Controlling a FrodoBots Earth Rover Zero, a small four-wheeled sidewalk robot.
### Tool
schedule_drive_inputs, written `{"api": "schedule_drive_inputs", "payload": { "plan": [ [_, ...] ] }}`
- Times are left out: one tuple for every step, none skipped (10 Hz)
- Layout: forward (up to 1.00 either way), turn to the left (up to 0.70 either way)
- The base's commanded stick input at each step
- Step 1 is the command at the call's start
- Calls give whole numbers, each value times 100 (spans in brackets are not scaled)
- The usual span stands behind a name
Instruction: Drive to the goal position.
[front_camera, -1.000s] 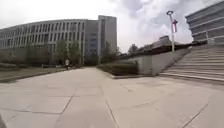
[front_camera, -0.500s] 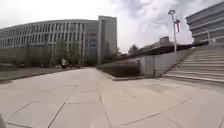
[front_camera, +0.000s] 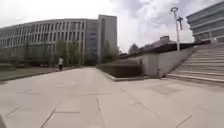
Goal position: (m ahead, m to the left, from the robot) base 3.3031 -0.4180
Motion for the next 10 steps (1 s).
{"api": "schedule_drive_inputs", "payload": {
  "plan": [
    [70, 0],
    [70, 0],
    [70, 0],
    [70, 0],
    [70, 1],
    [70, 3],
    [70, 3],
    [70, 3],
    [70, 3],
    [70, 3]
  ]
}}
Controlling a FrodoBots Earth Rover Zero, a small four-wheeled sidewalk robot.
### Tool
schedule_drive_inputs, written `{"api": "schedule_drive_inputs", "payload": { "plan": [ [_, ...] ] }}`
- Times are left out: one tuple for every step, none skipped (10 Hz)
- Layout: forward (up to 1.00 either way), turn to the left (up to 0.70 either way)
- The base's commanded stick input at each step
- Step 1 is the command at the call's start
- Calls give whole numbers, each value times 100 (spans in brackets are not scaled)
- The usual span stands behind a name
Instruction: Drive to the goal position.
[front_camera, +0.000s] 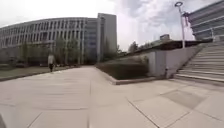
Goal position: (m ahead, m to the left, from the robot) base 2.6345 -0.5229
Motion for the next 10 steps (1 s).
{"api": "schedule_drive_inputs", "payload": {
  "plan": [
    [70, 3],
    [70, 3],
    [70, 3],
    [70, 3],
    [70, 4],
    [70, 15],
    [70, 29],
    [70, 35],
    [70, 35],
    [70, 23]
  ]
}}
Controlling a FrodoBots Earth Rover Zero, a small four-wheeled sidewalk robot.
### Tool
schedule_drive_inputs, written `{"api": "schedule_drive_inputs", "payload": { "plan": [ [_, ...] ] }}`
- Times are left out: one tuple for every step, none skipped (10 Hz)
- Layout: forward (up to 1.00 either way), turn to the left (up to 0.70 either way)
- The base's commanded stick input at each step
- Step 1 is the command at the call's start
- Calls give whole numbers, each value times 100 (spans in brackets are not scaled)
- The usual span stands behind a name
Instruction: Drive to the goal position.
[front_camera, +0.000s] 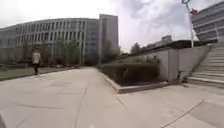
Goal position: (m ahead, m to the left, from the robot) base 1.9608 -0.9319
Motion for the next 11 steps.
{"api": "schedule_drive_inputs", "payload": {
  "plan": [
    [70, 0],
    [70, 0],
    [70, 0],
    [70, 0],
    [70, 0],
    [70, 0],
    [70, 0],
    [70, 0],
    [70, -2],
    [70, -5],
    [70, -3]
  ]
}}
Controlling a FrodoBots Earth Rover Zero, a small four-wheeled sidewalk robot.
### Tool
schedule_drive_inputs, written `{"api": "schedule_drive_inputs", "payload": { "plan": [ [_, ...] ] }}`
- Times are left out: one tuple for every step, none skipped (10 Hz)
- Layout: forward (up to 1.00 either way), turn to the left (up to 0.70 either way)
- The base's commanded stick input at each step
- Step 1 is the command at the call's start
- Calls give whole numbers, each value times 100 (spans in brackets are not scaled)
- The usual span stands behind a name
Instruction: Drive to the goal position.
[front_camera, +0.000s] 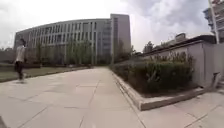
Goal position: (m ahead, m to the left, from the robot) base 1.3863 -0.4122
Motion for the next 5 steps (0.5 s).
{"api": "schedule_drive_inputs", "payload": {
  "plan": [
    [70, -1],
    [70, 0],
    [70, 0],
    [70, 0],
    [70, 0]
  ]
}}
